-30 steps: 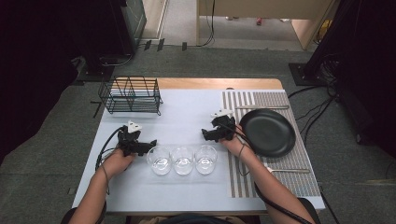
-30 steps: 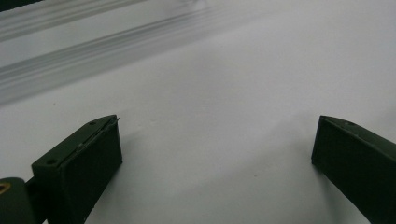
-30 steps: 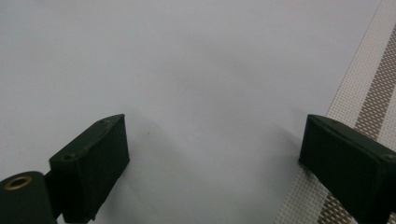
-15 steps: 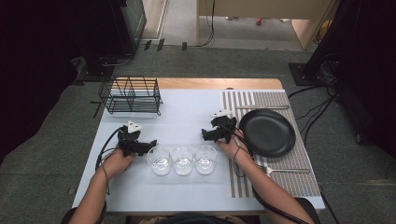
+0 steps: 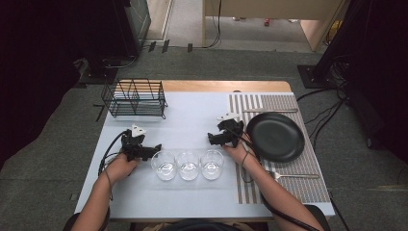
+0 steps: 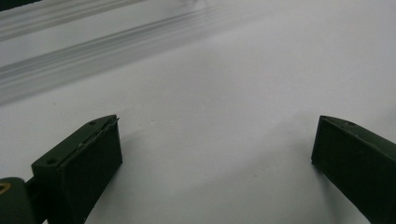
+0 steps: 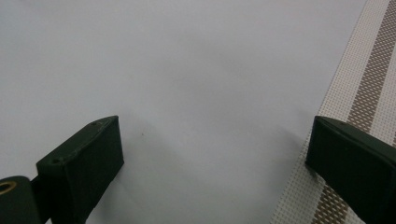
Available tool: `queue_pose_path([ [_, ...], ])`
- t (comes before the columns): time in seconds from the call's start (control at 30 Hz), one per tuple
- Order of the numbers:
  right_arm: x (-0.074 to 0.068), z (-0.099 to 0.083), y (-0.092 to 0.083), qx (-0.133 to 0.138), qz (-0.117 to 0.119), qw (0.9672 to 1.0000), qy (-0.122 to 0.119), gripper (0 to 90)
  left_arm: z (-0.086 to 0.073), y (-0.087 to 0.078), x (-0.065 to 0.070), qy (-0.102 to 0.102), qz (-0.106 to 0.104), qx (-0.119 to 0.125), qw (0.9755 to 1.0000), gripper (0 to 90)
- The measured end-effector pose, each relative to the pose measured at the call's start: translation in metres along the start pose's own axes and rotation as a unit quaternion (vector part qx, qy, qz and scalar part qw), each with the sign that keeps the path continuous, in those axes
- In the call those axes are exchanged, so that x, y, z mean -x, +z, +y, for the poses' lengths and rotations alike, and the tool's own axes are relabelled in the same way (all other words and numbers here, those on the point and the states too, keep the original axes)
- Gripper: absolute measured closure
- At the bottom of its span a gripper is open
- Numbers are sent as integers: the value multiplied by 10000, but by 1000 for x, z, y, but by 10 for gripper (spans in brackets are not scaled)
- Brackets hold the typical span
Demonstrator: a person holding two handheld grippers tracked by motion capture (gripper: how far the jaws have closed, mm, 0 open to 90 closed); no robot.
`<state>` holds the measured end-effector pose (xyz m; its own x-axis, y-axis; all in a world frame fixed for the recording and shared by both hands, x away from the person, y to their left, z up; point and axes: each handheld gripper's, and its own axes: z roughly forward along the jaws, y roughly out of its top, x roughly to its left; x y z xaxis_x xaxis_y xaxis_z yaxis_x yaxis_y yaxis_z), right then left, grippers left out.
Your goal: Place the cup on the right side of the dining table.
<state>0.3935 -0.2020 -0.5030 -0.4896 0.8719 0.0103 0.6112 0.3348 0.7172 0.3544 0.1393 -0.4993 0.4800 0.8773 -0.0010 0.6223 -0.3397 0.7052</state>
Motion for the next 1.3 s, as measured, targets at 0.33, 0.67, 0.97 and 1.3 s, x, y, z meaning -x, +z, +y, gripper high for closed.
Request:
queue_pose_path([
  [0.33, 0, 0, -1, 36, 32, 10000, -48, 61, 0, 0, 0, -3, -1, -2, 10000, 15],
  [0.67, 0, 1, -2, -42, 40, 10000, -5, 68, 0, 0, 0, -4, -5, -7, 10000, 15],
  [0.97, 3, 4, -4, -190, 87, 9998, 63, 69, 0, 0, 0, -2, -4, -8, 10000, 16],
  [1.3, 8, 8, -9, -258, 151, 9994, 189, 69, 0, 0, 0, 0, -2, -12, 10000, 16],
])
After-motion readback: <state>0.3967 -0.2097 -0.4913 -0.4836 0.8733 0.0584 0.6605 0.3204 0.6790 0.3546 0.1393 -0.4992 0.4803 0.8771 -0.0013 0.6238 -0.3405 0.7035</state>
